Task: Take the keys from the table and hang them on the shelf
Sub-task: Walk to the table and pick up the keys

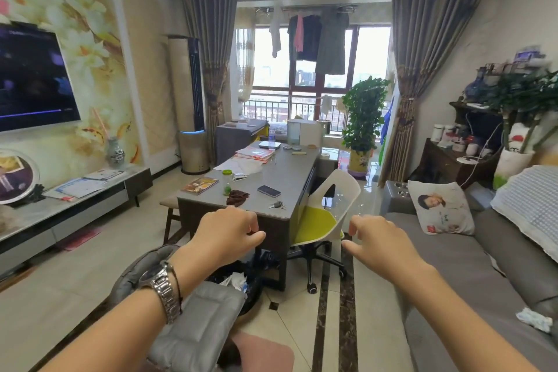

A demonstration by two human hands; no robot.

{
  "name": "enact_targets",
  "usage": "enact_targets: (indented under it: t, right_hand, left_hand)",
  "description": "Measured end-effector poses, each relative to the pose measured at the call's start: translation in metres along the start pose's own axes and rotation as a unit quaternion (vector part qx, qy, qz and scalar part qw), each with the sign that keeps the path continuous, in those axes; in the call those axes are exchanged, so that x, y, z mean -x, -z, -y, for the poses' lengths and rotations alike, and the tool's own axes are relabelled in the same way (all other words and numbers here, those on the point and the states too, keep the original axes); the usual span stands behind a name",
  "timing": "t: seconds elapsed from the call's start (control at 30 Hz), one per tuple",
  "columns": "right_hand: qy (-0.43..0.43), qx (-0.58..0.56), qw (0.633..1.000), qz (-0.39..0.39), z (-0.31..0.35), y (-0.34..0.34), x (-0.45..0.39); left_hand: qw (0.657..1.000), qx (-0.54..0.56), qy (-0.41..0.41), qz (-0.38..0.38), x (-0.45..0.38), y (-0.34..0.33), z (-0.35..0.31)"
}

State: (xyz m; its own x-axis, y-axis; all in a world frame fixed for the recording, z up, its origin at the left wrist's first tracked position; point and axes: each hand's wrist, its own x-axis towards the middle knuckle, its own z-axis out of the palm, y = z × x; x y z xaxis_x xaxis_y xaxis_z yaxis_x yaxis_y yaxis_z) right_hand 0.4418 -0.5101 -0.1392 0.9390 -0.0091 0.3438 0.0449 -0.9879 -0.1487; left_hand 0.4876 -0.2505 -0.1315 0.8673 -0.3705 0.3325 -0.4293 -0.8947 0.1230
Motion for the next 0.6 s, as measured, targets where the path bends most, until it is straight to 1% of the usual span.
enact_targets:
  t: [0.13, 0.27, 0.5, 0.6]
  right_hand:
    - [0.002, 0.001, 1.000, 0.010, -0.024, -0.027, -0.066]
    - [0.003, -0.025, 0.999, 0.020, -0.052, -0.057, -0.121]
    - [0.026, -0.068, 0.996, 0.053, -0.112, -0.142, -0.224]
    - [0.033, -0.081, 0.994, 0.067, -0.141, -0.176, -0.280]
  left_hand:
    - [1.000, 0.001, 0.007, 0.017, -0.071, -0.033, 0.012]
    - [0.999, 0.007, 0.019, 0.038, -0.131, -0.066, 0.020]
    - [0.996, 0.003, 0.063, 0.070, -0.225, -0.155, 0.038]
    - [0.992, 0.010, 0.094, 0.080, -0.273, -0.189, 0.041]
